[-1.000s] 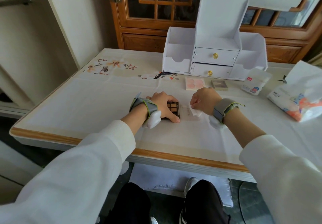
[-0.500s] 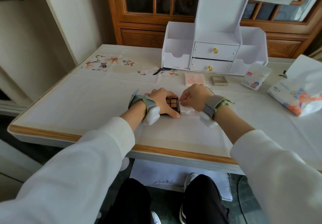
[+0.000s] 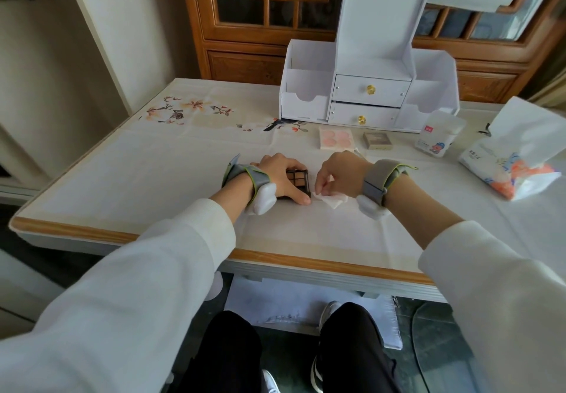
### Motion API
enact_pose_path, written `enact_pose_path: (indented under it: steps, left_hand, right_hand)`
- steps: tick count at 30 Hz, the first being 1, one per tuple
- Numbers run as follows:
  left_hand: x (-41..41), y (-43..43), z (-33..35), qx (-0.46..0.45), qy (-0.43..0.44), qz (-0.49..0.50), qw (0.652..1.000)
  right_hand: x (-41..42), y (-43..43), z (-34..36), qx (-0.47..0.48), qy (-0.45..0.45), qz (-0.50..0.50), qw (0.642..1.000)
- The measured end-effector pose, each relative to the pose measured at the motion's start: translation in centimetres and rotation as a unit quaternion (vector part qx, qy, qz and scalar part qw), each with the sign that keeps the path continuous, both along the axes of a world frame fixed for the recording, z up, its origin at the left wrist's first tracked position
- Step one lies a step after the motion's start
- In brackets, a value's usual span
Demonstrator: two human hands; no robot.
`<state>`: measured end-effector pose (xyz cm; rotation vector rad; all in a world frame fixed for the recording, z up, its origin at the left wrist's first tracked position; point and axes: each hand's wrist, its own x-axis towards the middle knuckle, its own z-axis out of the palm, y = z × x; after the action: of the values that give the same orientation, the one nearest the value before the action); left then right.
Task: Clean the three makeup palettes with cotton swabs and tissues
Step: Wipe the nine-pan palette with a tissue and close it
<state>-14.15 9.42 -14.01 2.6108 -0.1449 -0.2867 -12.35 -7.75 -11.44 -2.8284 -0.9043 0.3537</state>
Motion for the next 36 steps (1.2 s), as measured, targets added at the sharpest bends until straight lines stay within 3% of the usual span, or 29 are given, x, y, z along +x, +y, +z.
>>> enact_pose_path:
  steps: [5, 13, 23, 28, 32, 36]
  left_hand:
    - [0.2, 0.1, -0.2, -0.001, -0.001, 0.003, 1.000]
    - [0.5, 0.2, -0.4, -0.013, 0.009, -0.006, 1.000]
    - [0.9, 0.1, -0.5, -0.012, 0.007, -0.015, 1.000]
    - [0.8, 0.3, -0.5, -0.002, 0.002, -0.013, 1.000]
    - [0.7, 0.2, -0.3, 0.007, 0.001, -0.015, 1.000]
    - [0.7, 0.3, -0.4, -0.011, 0.009, -0.006, 1.000]
  right_hand:
    - [0.2, -1.1, 0.6, -0.042, -0.003, -0.010, 0.999]
    - [0.5, -1.7, 0.6, -0.033, 0.005, -0.041, 0.999]
    - [1.6, -0.4, -0.9, 0.039, -0.064, -0.153, 0.985]
    - [1.3, 1.2, -1.0, 0.053, -0.045, -0.124, 0.990]
    - [0.8, 2.2, -0.5, 0.027, -0.062, -0.103, 0.992]
    - [0.2, 1.9, -0.3, -0.007, -0.022, -0.086, 0.996]
